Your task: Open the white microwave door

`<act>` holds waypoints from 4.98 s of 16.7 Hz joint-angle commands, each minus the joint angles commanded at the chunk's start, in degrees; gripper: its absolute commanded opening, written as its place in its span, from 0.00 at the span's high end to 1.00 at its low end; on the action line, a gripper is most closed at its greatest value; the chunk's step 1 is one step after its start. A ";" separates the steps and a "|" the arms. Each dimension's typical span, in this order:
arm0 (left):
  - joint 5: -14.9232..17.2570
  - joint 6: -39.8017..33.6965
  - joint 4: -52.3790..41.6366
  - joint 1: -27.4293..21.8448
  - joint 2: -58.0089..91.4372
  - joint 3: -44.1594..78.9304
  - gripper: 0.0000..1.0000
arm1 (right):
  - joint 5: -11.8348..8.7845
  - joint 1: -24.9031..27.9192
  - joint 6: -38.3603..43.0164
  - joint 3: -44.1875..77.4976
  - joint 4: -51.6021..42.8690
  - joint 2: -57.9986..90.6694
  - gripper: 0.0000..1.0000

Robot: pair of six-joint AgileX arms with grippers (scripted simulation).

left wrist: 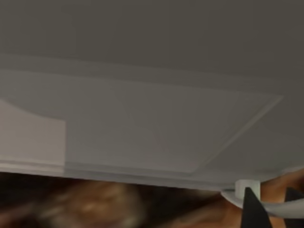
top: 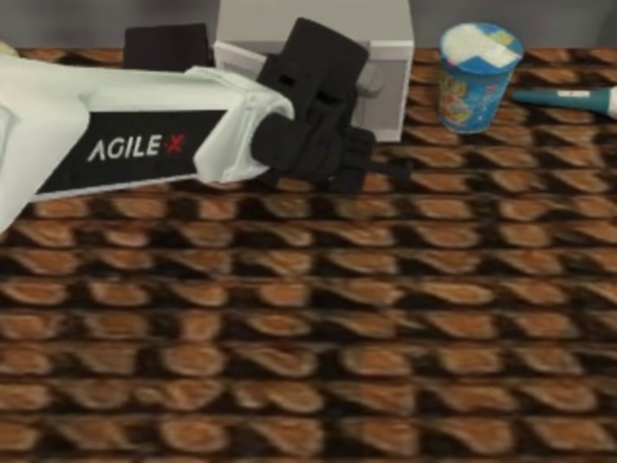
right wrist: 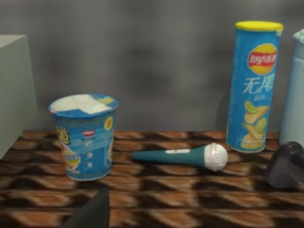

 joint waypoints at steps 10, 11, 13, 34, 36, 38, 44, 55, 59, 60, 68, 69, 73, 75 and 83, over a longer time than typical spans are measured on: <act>0.00 0.00 0.00 0.00 0.00 0.00 1.00 | 0.00 0.00 0.00 0.00 0.00 0.00 0.00; 0.00 0.00 0.00 0.00 0.00 0.00 1.00 | 0.00 0.00 0.00 0.00 0.00 0.00 0.00; 0.00 0.00 0.00 0.00 0.00 0.00 1.00 | 0.00 0.00 0.00 0.00 0.00 0.00 0.00; 2.31 2.74 1.20 0.79 -1.67 -2.58 1.00 | 0.00 0.00 0.00 0.00 0.00 0.00 0.00; 2.31 2.74 1.20 0.79 -1.67 -2.58 1.00 | 0.00 0.00 0.00 0.00 0.00 0.00 0.00; 2.31 2.74 1.20 0.79 -1.67 -2.58 1.00 | 0.00 0.00 0.00 0.00 0.00 0.00 0.00; 2.31 2.74 1.20 0.79 -1.67 -2.58 1.00 | 0.00 0.00 0.00 0.00 0.00 0.00 0.00; 4.74 5.56 2.19 1.66 -3.27 -4.97 1.00 | 0.00 0.00 0.00 0.00 0.00 0.00 0.00; 4.80 5.66 2.21 1.70 -3.32 -5.05 1.00 | 0.00 0.00 0.00 0.00 0.00 0.00 0.00; 4.80 5.66 2.21 1.70 -3.32 -5.05 1.00 | 0.00 0.00 0.00 0.00 0.00 0.00 0.00; 4.80 5.66 2.21 1.70 -3.32 -5.05 1.00 | 0.00 0.00 0.00 0.00 0.00 0.00 0.00; 4.80 5.66 2.21 1.70 -3.32 -5.05 1.00 | 0.00 0.00 0.00 0.00 0.00 0.00 0.00; 4.80 5.66 2.21 1.70 -3.32 -5.05 1.00 | 0.00 0.00 0.00 0.00 0.00 0.00 0.00; 4.80 5.66 2.21 1.70 -3.32 -5.05 1.00 | 0.00 0.00 0.00 0.00 0.00 0.00 0.00; 6.12 6.68 2.44 1.78 -3.85 -5.94 1.00 | 0.00 0.00 0.00 0.00 0.00 0.00 0.00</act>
